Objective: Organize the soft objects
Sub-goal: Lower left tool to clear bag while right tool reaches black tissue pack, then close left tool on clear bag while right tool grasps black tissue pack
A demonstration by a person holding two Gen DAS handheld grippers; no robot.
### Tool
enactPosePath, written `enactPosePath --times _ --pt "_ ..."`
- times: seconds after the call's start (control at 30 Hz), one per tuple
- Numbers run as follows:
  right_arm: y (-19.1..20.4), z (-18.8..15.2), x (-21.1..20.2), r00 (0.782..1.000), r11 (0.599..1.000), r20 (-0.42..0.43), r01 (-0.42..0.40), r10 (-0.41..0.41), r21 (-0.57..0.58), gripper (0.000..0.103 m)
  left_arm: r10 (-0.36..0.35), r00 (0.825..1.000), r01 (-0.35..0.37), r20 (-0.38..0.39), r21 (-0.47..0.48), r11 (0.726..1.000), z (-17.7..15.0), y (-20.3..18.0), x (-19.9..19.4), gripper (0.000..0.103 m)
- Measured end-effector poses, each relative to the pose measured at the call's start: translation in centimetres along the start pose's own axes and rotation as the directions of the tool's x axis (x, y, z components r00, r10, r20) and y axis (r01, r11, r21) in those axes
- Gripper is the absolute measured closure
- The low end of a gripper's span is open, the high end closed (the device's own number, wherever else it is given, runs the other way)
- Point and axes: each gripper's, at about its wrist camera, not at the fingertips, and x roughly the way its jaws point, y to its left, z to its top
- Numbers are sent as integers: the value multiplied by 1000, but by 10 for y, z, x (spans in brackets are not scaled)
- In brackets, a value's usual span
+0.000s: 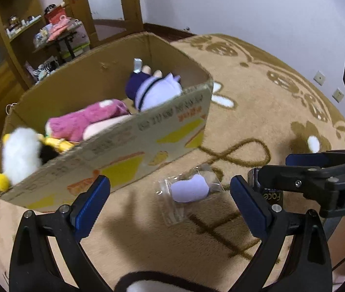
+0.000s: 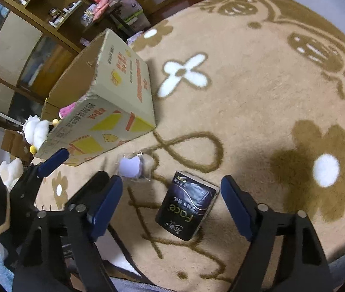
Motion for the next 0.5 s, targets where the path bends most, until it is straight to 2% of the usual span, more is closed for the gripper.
enactPosePath --times 0.1,0.17,0.27,0.5 --pt "-4 0 7 1000 1000 -26 1 -1 17 24 -18 999 18 -26 12 1000 -1 -5 13 5" --pt "-6 0 10 999 1000 -38 -4 5 29 34 -26 999 27 -42 18 999 -1 -8 19 5" --pt "-10 0 13 999 999 -44 -4 6 52 41 -35 997 37 -64 34 999 -4 -12 28 5" --pt "-19 -1 25 997 996 -79 8 -1 92 41 -54 992 55 -113 8 998 -6 -12 46 5"
